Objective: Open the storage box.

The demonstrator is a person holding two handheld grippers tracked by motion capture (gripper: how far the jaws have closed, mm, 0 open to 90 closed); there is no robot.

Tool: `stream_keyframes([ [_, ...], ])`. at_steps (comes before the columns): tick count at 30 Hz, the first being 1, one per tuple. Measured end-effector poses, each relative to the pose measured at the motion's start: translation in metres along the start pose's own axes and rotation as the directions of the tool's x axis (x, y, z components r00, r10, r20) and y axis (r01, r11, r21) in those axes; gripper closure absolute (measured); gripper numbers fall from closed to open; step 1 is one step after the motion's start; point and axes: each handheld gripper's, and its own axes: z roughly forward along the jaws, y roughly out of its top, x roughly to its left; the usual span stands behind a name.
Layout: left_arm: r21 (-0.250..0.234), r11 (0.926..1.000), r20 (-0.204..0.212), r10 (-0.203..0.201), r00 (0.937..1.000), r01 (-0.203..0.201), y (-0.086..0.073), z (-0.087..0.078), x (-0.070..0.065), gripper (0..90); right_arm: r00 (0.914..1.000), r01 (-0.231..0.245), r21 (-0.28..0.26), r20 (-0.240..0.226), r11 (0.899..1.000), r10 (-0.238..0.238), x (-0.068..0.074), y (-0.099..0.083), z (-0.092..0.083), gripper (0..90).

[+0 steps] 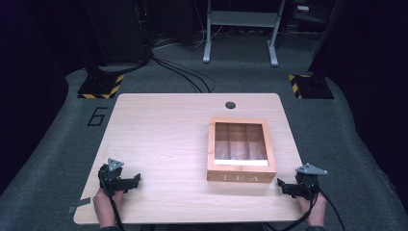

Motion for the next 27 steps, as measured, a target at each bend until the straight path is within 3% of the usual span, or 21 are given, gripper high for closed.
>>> stream_keyframes([
  [12, 0.004, 1.0000, 0.004, 0.003, 1.0000, -0.003, 0.000, -0.001, 0.000, 0.8, 1.0000, 0.006, 0.001, 0.002, 1.000, -0.006, 0.000, 0.000, 0.000, 6.0],
  [18, 0.004, 1.0000, 0.005, 0.004, 1.0000, -0.004, 0.000, -0.001, 0.000, 0.8, 1.0000, 0.009, 0.026, 0.001, 1.000, -0.009, 0.001, 0.001, 0.000, 2.3],
  [23, 0.004, 1.0000, 0.006, 0.004, 1.0000, -0.004, 0.000, 0.000, 0.000, 0.8, 0.9982, 0.015, 0.024, -0.059, 1.000, -0.013, 0.001, 0.002, -0.005, 2.3],
  [27, 0.004, 1.0000, 0.006, 0.005, 1.0000, -0.005, 0.000, 0.000, 0.000, 0.8, 0.9931, 0.028, -0.022, -0.114, 0.999, -0.030, 0.007, 0.005, -0.017, 0.5],
])
